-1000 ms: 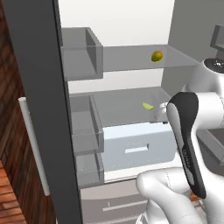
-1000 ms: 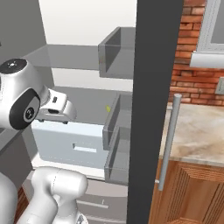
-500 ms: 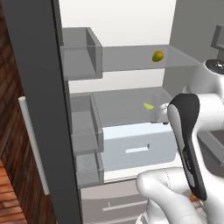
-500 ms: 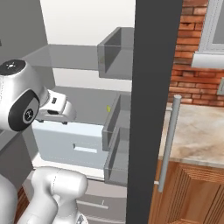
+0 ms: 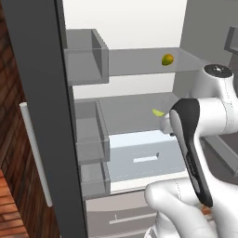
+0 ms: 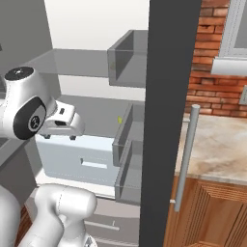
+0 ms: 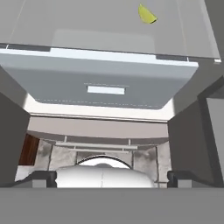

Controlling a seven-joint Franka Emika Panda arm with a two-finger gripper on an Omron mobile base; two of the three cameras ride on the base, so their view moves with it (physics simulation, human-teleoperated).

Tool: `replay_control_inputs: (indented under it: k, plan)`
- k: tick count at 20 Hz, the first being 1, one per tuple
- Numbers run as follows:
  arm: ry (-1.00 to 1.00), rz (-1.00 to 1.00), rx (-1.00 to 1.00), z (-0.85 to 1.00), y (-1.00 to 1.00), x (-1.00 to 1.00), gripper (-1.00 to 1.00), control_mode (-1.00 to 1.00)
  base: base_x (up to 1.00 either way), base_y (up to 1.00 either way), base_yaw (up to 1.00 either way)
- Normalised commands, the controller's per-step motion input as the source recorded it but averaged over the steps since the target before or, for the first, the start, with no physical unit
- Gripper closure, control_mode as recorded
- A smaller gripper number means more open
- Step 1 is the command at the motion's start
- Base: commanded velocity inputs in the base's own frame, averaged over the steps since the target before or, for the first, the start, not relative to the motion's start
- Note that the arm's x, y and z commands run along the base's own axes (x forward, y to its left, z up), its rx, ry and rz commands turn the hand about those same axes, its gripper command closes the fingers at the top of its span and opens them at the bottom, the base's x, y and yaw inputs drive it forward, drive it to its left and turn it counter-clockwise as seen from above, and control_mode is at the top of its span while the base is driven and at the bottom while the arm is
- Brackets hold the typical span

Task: Open the fridge, remove the mango, lemon wedge, and shrimp, and place them on any counter.

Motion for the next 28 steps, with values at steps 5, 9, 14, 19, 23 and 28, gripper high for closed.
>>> replay_control_inputs:
  k: [5,9,14,19,23,28]
  plan:
    - [0.11,0.04,-0.07,-0.48,0.11,0.46,-1.0,-1.0,0.0,0.0,0.0]
    - [0.0,0.04,0.0,-0.48,0.0,0.44,-1.0,-1.0,0.0,0.0,0.0]
    - [-0.01,0.02,0.0,-0.44,-0.04,0.54,-1.0,-1.0,0.0,0.0,0.0]
    - [0.0,0.0,0.0,-0.33,-0.11,0.63,-1.0,-1.0,0.0,0.0,0.0]
    - [-0.05,0.05,0.06,-0.08,-0.12,0.32,-1.0,-1.0,0.0,0.0,0.0]
    - [-0.11,0.12,0.1,0.0,-0.23,0.39,-1.0,-1.0,0.0,0.0,0.0]
